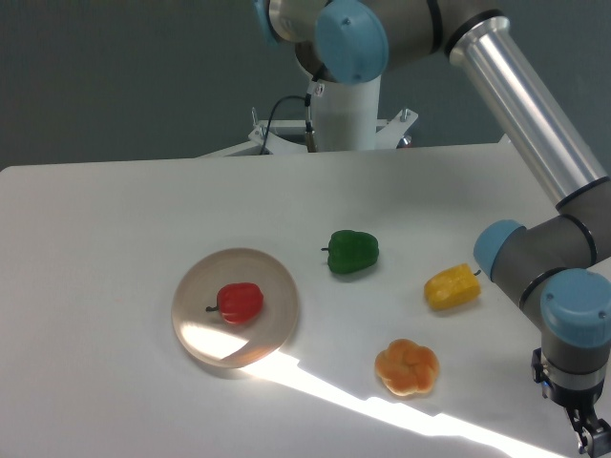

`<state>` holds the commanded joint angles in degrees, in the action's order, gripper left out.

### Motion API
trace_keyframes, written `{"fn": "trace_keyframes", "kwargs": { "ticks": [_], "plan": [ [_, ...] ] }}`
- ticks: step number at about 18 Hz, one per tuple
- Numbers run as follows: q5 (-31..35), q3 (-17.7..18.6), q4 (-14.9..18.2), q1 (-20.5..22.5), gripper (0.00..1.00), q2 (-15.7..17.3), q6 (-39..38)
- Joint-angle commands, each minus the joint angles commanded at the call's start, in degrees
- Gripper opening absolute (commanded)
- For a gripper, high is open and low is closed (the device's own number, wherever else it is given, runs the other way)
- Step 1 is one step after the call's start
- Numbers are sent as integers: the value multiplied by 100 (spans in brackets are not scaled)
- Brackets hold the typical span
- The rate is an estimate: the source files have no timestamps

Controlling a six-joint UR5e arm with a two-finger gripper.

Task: Pick up the red pepper from the plate
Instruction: 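Move the gripper across the table toward the red pepper on the plate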

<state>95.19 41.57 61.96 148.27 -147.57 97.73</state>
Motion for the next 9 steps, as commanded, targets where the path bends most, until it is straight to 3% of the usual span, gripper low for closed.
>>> {"fn": "trace_keyframes", "kwargs": {
  "ticks": [4, 9],
  "plan": [
    [0, 192, 53, -61, 100, 149, -17],
    [-88, 1044, 62, -202, 100, 807, -105]
  ]
}}
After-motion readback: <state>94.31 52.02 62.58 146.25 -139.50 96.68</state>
